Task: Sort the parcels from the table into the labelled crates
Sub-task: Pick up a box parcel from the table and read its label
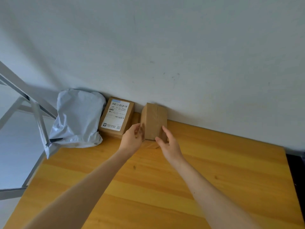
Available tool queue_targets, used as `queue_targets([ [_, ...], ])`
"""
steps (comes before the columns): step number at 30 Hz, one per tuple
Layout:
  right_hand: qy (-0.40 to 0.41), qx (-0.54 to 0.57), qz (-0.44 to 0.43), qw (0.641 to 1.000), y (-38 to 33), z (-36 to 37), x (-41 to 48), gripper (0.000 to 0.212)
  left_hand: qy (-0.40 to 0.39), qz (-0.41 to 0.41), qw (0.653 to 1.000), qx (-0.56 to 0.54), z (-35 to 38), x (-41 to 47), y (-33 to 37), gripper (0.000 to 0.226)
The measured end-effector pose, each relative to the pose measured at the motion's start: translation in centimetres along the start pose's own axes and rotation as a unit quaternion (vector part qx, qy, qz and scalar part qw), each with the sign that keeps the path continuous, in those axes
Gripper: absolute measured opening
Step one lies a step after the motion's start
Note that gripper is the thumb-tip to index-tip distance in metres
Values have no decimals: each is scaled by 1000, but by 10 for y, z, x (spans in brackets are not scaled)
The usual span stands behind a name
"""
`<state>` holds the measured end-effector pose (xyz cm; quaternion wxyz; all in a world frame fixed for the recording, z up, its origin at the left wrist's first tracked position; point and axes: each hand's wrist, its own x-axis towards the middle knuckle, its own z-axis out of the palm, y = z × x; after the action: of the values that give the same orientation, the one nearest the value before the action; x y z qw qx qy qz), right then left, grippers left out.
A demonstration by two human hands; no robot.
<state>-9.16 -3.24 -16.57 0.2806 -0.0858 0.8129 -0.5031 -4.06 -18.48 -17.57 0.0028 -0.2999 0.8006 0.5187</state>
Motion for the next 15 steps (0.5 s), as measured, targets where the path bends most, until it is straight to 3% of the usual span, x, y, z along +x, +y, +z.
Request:
queue_targets([
  [4, 18, 59, 27, 998, 1, -3, -1, 62, -36, -52, 998, -24, 5, 0, -3, 50],
  [9, 39, 164, 60, 984, 6, -4, -7, 70, -103, -136, 974, -150, 1, -3, -6, 52],
  [12, 44, 201, 74, 976, 10, -4, -13, 72, -111, -131, 969, -178, 0, -5, -8, 45],
  [15, 47, 209, 81, 974, 10, -8, -21, 70, -106, -109, 972, -177, -1, -11, -5, 69],
])
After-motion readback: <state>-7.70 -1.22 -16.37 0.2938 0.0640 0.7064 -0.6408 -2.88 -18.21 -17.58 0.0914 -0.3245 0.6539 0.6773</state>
